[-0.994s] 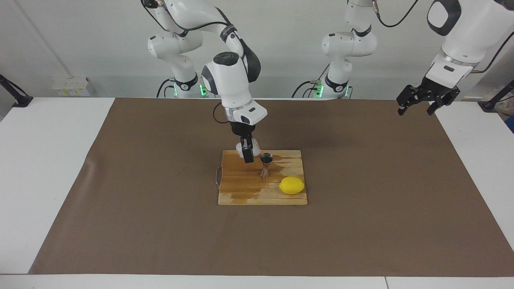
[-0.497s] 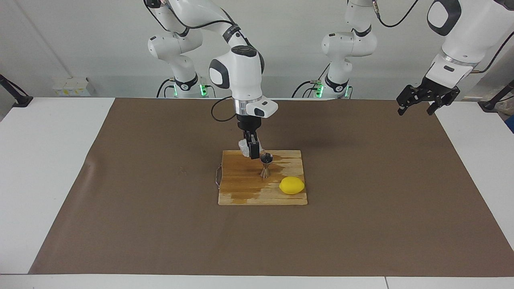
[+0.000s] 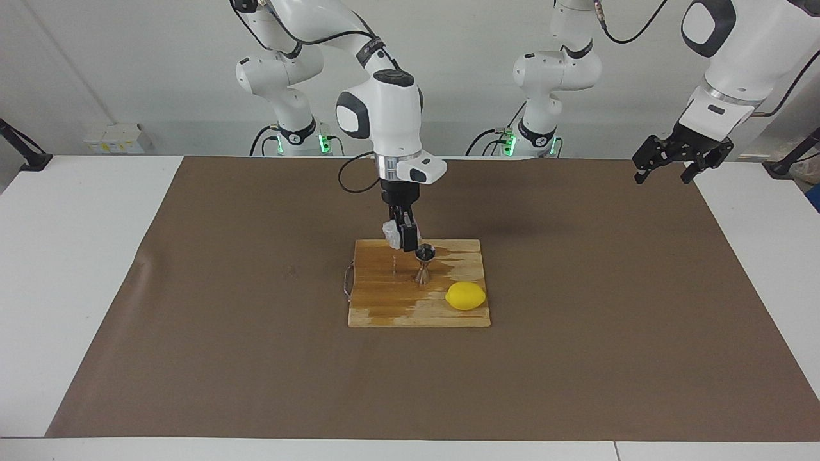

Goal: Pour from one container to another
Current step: 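Tilt the white cup with the right gripper above the metal cup, then carry the white cup back and set it beside the board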

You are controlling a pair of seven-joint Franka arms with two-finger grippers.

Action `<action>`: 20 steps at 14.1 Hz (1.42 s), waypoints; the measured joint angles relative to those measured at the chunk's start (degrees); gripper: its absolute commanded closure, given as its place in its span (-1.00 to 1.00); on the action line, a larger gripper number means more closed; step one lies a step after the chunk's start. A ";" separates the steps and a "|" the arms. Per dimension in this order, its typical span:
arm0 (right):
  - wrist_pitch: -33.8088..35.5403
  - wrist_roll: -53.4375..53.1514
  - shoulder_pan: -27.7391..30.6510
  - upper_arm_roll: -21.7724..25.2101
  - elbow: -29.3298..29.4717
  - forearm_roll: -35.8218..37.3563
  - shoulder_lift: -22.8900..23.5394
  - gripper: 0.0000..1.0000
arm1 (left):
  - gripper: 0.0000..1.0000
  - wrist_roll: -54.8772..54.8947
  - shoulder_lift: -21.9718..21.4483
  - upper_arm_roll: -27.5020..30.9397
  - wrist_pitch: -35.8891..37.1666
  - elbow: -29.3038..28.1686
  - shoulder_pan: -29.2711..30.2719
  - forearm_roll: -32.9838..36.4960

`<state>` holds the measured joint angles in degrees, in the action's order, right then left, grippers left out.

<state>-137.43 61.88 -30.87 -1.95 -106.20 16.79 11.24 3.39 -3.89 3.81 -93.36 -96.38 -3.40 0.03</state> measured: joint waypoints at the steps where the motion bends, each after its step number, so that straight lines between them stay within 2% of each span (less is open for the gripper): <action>1: 0.00 0.00 -0.14 0.00 0.03 0.51 -0.01 1.00 | -1.00 0.00 0.00 0.00 0.00 0.00 0.00 0.00; 4: -0.01 0.00 -0.85 -0.03 0.05 1.12 -0.01 1.00 | -1.00 0.00 0.00 0.00 0.00 0.00 0.00 0.00; 8: 0.02 -1.21 -1.71 -0.05 0.15 5.41 -0.39 1.00 | -1.00 0.00 0.00 0.00 0.00 0.00 0.00 0.00; 15: 0.13 -4.08 -1.51 0.11 0.22 5.27 -0.93 1.00 | -1.00 0.00 0.00 0.00 0.00 0.00 0.00 0.00; 20: 0.33 -7.36 1.33 0.22 -0.32 -8.56 -1.40 1.00 | -1.00 0.00 0.00 0.00 0.00 0.00 0.00 0.00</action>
<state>-137.10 54.52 -29.55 -1.73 -106.52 8.22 9.84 3.39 -3.89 3.81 -93.36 -96.38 -3.40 0.03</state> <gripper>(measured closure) 0.762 0.000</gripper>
